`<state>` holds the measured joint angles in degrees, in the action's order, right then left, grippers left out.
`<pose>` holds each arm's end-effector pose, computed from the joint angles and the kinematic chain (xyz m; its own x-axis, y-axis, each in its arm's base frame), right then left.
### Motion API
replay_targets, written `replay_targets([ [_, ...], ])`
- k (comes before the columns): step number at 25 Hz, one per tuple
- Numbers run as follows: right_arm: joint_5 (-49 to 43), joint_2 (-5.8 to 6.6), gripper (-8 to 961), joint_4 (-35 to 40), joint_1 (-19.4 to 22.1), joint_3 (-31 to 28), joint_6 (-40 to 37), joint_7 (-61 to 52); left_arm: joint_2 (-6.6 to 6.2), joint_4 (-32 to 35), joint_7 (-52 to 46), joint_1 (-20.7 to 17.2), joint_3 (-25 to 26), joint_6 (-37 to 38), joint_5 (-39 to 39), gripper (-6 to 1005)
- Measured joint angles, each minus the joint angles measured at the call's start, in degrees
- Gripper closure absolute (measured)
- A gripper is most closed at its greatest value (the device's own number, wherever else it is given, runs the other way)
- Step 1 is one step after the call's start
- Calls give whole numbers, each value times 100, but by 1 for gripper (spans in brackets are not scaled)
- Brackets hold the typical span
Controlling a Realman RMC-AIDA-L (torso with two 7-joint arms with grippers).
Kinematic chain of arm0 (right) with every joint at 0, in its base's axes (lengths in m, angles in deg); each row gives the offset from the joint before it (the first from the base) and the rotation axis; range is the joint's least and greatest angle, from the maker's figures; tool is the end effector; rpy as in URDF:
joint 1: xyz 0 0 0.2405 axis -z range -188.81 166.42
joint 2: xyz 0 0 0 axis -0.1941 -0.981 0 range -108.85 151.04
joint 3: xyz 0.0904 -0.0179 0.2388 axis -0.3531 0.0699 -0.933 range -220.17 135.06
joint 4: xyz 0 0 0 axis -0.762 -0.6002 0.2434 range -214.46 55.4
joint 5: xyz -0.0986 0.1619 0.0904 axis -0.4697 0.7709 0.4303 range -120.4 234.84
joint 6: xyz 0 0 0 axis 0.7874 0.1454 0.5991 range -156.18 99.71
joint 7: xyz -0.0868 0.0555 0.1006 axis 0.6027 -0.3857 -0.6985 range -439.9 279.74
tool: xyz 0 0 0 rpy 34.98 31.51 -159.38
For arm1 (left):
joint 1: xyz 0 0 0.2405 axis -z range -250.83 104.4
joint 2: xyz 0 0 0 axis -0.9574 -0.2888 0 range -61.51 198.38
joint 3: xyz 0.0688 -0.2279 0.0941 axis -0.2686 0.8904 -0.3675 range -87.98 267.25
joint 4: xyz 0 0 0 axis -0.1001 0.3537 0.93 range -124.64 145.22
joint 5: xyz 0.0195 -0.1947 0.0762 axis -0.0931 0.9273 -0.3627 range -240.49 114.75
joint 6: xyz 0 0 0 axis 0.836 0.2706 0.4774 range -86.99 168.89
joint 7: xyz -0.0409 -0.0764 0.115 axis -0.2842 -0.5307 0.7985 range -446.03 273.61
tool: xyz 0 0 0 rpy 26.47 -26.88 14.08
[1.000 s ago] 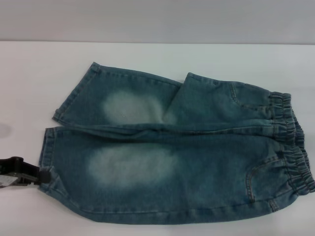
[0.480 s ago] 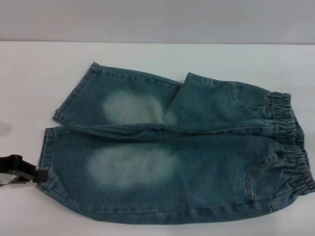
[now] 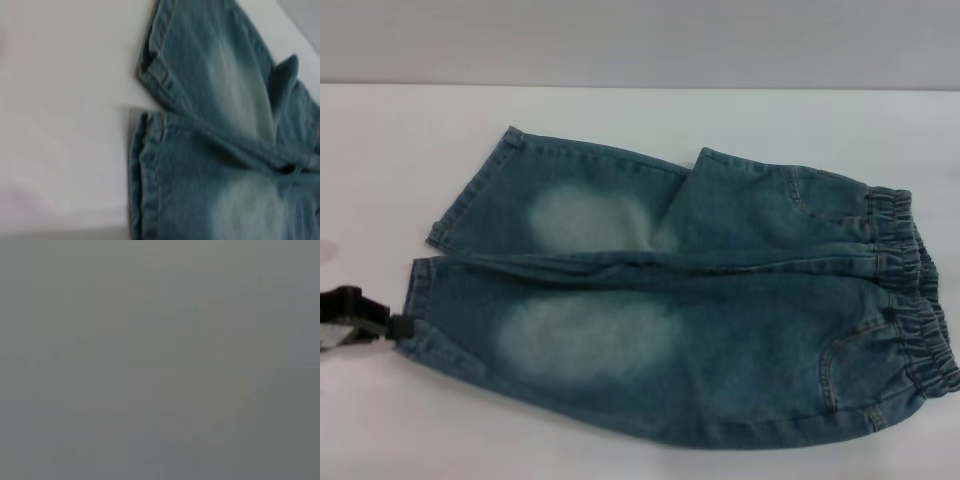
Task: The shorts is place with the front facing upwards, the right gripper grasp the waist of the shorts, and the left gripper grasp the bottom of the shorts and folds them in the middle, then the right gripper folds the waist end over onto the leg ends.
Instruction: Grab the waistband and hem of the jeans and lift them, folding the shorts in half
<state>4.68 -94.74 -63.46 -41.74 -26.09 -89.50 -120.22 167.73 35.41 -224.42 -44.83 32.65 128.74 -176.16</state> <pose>0.3630 0.3756 0.1260 0.4849 0.2265 -0.8447 -0.8740 0.0922 -0.4771 -0.3499 0.3090 0.0758 0.0168 0.9773 0.2112 0.9980 -0.0294 0.0564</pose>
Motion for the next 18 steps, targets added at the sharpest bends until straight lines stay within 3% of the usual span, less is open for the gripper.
replay_targets([
  [5, -1226, 258, 304, 876, 139, 792, -26, -2136, 44, 9, 44, -21, 393, -72, 1, 968],
  [9, -2744, 680, 303, 1623, 108, 1442, -414, -4361, 78, 11, 51, 13, 504, -96, 1, 967],
  [14, -4879, 1212, 303, 2491, -250, 1697, -1821, -6504, 174, 59, 77, 94, 538, -136, 1, 966],
  [18, -6675, 1409, 303, 3111, -741, 1701, -3200, -7454, 227, 156, 82, 109, 540, -142, 3, 965],
])
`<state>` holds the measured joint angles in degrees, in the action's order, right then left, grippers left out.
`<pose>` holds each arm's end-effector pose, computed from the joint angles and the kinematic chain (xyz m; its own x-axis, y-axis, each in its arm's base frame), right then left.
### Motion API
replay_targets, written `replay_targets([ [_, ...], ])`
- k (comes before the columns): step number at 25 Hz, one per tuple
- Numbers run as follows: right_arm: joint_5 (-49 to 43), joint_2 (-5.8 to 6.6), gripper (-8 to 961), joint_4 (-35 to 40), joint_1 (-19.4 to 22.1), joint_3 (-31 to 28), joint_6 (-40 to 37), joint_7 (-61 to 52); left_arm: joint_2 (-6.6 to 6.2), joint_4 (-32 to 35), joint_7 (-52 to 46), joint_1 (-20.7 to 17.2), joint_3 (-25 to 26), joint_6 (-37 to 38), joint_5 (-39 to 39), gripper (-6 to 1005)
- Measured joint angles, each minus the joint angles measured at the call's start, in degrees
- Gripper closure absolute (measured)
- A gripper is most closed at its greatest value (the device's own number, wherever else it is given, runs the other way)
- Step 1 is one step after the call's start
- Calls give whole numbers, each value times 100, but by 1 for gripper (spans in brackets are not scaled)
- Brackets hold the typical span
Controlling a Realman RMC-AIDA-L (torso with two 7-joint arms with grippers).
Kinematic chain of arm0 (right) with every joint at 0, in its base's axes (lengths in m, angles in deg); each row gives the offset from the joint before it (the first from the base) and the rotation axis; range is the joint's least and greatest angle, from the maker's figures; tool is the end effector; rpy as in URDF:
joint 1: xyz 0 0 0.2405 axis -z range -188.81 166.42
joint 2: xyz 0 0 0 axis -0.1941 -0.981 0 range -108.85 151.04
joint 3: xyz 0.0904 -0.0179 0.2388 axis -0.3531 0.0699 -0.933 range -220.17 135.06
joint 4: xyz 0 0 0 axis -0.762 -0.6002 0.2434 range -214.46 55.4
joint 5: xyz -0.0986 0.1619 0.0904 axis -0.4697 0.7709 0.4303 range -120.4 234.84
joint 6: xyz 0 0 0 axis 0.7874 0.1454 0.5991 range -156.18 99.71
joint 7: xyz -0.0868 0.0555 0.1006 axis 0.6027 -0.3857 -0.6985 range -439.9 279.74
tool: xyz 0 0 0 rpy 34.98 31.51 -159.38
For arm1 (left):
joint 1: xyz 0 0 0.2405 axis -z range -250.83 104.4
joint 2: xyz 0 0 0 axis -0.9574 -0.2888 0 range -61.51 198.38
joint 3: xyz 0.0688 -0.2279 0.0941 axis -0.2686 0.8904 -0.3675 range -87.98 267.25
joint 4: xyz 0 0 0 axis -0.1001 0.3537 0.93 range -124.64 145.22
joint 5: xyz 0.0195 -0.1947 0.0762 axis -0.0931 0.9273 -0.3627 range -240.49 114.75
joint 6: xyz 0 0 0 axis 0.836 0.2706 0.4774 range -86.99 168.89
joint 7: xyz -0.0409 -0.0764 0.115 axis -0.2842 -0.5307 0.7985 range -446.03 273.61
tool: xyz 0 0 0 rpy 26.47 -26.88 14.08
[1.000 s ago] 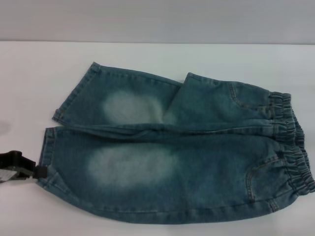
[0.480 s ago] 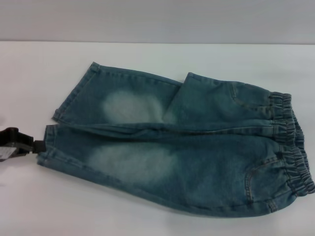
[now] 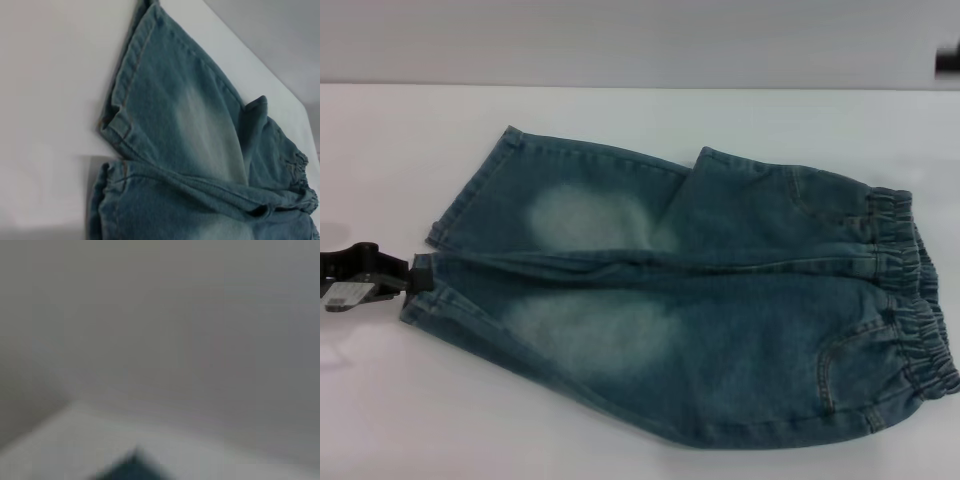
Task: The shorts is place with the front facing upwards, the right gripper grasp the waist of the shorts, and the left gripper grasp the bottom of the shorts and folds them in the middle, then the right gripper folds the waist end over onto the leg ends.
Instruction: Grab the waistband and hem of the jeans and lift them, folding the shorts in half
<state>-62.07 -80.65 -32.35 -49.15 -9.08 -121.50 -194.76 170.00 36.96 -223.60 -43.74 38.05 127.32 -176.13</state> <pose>0.2473 0.3957 0.1640 0.6751 -0.5508 -0.4908 -0.7100 -0.6657 -0.2295 -0.3354 0.3267 0.0724 0.0348 0.9524 0.3028 0.9926 -0.0683 0.1008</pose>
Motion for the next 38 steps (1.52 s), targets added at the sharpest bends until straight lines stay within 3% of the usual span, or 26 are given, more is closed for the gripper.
replay_targets([
  [6, -1743, 35, 303, 247, -535, 140, -1296, -183, 77, 87, -2, 34, 0, 0, 10, 963],
  [13, -2133, -40, 303, 245, -509, 799, -1696, 123, 131, 163, 0, 64, 0, -5, 10, 962],
  [19, -2648, -240, 303, 225, -475, 1289, -1705, 126, 166, 169, 1, 75, 0, -7, 4, 960],
  [30, -3878, -646, 303, 188, -551, 1524, -1610, 180, 166, 172, 49, 18, 0, -20, -3, 958],
  [38, -4189, -764, 302, 52, -592, 1829, -1475, 147, 195, 172, 55, 7, 7, -30, -3, 956],
])
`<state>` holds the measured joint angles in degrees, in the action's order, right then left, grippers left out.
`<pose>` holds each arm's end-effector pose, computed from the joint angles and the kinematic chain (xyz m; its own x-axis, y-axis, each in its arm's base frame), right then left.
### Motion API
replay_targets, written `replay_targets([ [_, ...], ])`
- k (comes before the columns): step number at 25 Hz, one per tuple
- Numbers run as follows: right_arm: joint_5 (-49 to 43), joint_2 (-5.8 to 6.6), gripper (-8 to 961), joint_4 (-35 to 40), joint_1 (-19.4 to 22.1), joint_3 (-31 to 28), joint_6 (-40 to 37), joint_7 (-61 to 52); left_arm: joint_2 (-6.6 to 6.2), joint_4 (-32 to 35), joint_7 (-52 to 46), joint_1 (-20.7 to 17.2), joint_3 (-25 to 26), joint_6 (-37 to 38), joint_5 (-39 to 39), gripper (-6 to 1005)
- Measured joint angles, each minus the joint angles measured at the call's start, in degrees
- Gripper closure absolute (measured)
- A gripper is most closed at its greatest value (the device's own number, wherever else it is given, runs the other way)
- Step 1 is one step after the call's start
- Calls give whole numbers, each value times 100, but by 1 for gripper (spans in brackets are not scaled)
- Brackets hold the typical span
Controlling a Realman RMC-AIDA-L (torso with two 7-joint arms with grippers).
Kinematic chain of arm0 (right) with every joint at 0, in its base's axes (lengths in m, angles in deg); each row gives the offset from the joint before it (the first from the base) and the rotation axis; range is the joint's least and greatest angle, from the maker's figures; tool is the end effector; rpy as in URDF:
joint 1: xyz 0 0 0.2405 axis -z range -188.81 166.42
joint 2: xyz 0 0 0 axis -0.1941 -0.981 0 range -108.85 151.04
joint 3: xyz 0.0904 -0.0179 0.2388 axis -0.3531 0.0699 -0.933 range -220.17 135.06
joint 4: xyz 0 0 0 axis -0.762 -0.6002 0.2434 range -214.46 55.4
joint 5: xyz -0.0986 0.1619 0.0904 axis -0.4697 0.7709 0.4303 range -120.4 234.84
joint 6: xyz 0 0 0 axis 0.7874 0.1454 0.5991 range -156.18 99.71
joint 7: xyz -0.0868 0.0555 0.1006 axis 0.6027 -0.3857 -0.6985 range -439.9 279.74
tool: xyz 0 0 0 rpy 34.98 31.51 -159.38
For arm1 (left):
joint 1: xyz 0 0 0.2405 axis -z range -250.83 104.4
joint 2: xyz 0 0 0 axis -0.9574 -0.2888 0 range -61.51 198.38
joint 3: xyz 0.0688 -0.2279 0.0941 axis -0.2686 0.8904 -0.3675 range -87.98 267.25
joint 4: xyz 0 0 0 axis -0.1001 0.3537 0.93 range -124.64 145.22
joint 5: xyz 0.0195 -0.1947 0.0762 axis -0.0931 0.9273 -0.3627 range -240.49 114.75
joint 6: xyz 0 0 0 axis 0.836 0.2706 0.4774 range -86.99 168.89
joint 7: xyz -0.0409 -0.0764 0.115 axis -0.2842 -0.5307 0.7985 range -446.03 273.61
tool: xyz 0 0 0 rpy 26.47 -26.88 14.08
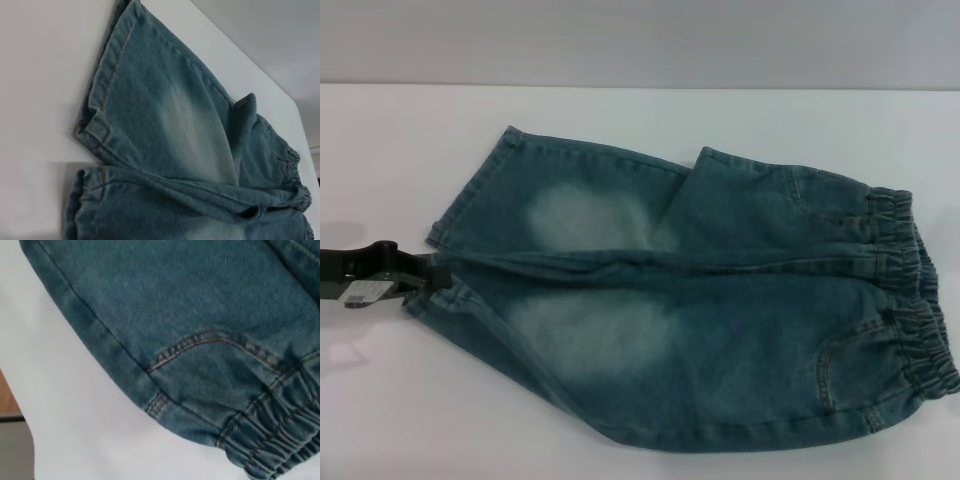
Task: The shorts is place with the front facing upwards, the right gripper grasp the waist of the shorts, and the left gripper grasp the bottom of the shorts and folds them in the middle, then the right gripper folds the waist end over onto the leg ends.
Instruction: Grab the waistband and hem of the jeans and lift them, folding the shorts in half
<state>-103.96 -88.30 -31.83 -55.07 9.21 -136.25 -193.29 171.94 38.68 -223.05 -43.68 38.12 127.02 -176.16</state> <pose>0.2738 0.3395 0.0744 0.6387 -0.6014 0.4799 -0.6223 -0.7706 -0.1376 -0.3274 0.3290 0.0617 0.0615 0.9501 0.3060 0.9889 -0.0996 0.1105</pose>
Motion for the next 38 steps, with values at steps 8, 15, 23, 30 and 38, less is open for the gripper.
replay_targets([
  [8, -28, -17, 302, -305, -67, 240, 188, -2, 19, 0, 0, -2, 2, -21, 1, 954],
  [15, -29, -20, 302, -357, -69, 272, 275, -3, 19, 0, 0, 4, 2, -35, 4, 952],
  [23, -6, -20, 302, -275, -47, 198, 312, -18, 15, 39, 0, -1, 175, -34, 25, 950],
  [30, 41, 12, 302, -25, -17, -214, 319, 64, 12, 43, -9, -1, 221, 14, 31, 949],
  [38, 698, 49, 303, 201, 55, -809, 645, 296, 62, 44, -3, -21, 233, -36, 34, 947],
])
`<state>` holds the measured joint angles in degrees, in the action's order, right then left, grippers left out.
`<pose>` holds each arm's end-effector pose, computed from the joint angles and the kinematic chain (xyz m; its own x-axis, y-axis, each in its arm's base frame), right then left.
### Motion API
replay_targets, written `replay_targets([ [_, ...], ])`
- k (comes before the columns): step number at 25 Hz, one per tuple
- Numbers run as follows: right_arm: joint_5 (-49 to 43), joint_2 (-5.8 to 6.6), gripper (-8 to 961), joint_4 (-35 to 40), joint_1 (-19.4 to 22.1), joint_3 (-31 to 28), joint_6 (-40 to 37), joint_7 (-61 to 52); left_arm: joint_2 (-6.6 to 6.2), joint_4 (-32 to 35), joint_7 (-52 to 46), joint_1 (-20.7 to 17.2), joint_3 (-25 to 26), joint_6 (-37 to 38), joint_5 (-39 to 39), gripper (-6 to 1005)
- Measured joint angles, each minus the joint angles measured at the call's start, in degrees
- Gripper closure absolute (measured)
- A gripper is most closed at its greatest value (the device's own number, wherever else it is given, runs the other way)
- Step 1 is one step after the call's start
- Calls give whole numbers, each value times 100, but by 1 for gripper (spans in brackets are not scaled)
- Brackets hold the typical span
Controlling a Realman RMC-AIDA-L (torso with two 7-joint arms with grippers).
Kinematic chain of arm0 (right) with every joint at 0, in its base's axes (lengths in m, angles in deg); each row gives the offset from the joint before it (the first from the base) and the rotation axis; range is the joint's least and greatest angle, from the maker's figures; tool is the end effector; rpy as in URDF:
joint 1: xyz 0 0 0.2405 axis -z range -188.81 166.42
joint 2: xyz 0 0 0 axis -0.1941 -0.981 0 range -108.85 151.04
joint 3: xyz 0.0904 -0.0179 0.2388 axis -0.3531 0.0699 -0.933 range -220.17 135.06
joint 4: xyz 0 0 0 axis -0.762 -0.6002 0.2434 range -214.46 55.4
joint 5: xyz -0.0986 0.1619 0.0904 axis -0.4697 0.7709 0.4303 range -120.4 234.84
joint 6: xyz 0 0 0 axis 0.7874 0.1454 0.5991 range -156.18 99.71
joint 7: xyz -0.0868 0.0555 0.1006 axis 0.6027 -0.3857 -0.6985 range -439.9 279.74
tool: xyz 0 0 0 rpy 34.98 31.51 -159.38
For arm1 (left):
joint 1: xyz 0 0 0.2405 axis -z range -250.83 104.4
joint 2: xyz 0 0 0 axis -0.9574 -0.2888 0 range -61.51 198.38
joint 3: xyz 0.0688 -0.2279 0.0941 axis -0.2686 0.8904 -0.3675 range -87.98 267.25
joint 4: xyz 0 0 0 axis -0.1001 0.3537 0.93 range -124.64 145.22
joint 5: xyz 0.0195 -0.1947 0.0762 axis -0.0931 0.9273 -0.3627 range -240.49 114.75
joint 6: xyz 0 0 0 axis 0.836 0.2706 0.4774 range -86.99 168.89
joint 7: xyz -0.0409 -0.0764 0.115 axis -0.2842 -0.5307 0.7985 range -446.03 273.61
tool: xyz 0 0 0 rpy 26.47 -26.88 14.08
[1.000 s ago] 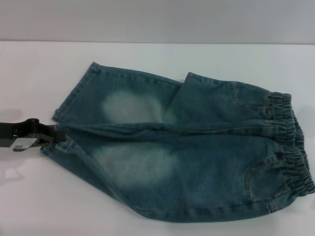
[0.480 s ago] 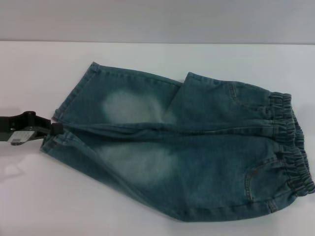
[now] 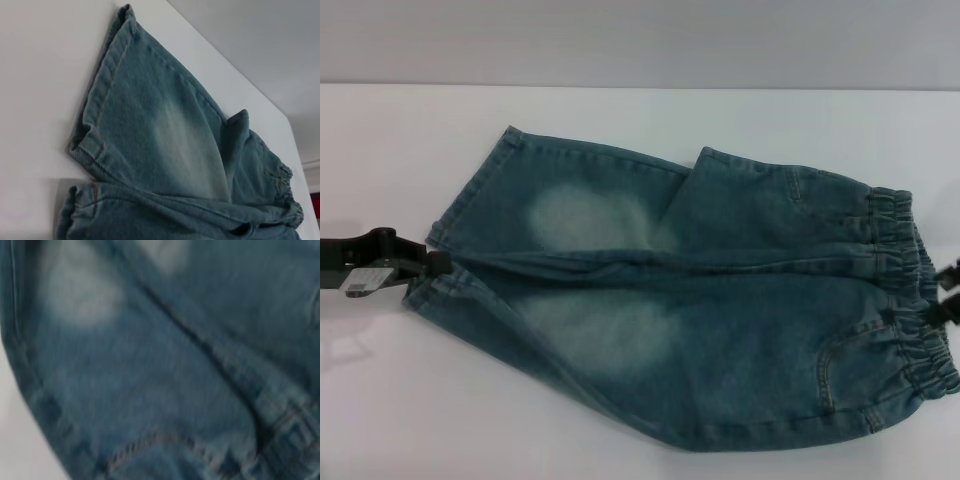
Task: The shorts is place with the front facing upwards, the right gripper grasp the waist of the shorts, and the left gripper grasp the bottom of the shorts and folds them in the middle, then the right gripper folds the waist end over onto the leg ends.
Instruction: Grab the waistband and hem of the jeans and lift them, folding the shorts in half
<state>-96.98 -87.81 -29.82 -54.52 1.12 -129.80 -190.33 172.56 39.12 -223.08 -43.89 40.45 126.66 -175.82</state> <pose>0.2660 0.3652 0.0864 0.7535 -0.6169 0.2271 -0.5785 -0.7864 -0.2166 -0.3259 0.3320 0.0635 0.0438 0.9372 0.3461 0.9866 -0.0951 0.1326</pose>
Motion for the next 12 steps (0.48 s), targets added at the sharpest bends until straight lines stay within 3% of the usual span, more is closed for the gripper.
replay_targets([
  [12, 223, 72, 302, 37, -34, -256, 363, 131, 49, 2, 3, -30, 139, -52, 7, 944],
])
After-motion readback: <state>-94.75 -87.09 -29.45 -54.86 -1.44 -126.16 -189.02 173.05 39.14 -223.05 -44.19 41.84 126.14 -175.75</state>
